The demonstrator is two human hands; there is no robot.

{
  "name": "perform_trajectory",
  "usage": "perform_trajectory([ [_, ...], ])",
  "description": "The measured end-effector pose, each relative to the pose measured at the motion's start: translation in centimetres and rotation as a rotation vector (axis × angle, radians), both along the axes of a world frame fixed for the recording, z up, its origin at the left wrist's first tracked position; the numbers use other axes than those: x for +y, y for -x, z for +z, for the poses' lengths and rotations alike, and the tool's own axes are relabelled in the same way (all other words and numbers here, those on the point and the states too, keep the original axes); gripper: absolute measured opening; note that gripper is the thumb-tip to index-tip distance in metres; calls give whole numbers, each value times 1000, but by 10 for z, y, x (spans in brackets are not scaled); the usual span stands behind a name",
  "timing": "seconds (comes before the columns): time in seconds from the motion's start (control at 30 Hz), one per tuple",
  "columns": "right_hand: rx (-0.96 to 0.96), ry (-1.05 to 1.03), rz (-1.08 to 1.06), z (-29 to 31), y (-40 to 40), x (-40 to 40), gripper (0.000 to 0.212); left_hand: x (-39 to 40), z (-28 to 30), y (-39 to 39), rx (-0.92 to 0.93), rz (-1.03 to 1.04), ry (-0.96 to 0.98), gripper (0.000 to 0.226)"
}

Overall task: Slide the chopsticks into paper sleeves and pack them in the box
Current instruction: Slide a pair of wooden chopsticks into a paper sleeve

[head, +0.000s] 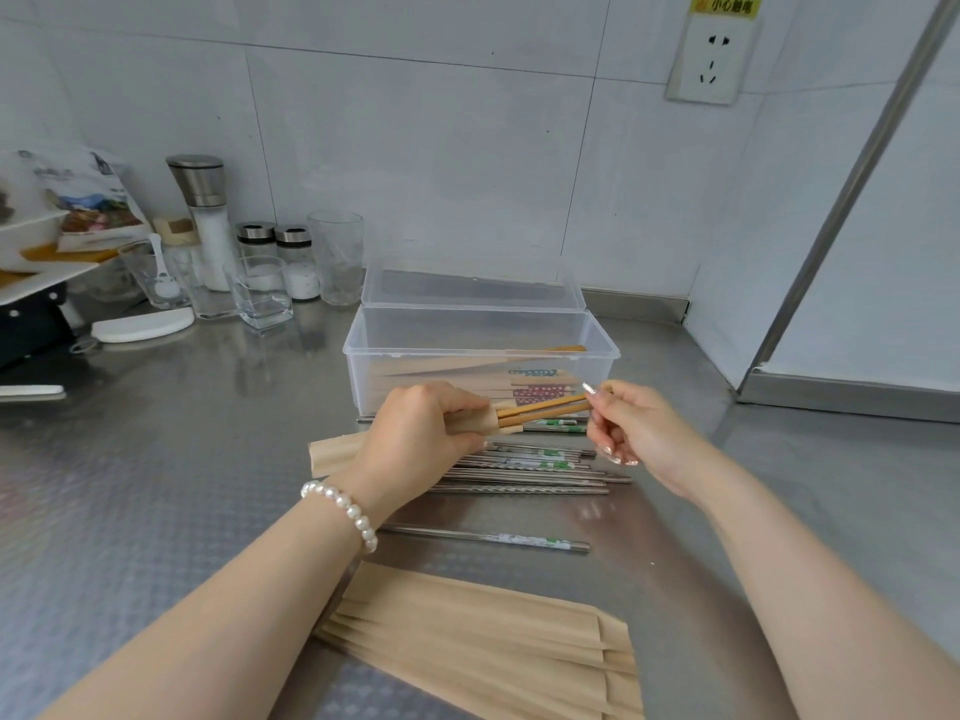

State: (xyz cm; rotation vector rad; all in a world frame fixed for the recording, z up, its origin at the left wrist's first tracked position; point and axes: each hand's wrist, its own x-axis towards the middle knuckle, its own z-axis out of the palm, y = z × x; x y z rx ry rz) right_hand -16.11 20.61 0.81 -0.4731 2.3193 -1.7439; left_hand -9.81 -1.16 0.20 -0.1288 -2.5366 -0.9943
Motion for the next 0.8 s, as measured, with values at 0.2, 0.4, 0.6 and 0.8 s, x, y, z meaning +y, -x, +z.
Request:
perform_trajectory([
  [0.2, -56, 297, -16, 8, 4, 11, 34, -13, 17, -5, -50, 65, -23, 40],
  [0.4, -76, 388, -108, 16, 9, 30, 33, -45, 30, 1, 78, 350, -355, 51],
  [0.6, -73, 390, -87, 14, 6, 21, 37, -44, 35, 5, -249, 5, -1191, 63],
  [0.8, 84, 14, -150, 11, 2, 10, 63, -46, 35, 4, -267, -34, -1297, 62],
])
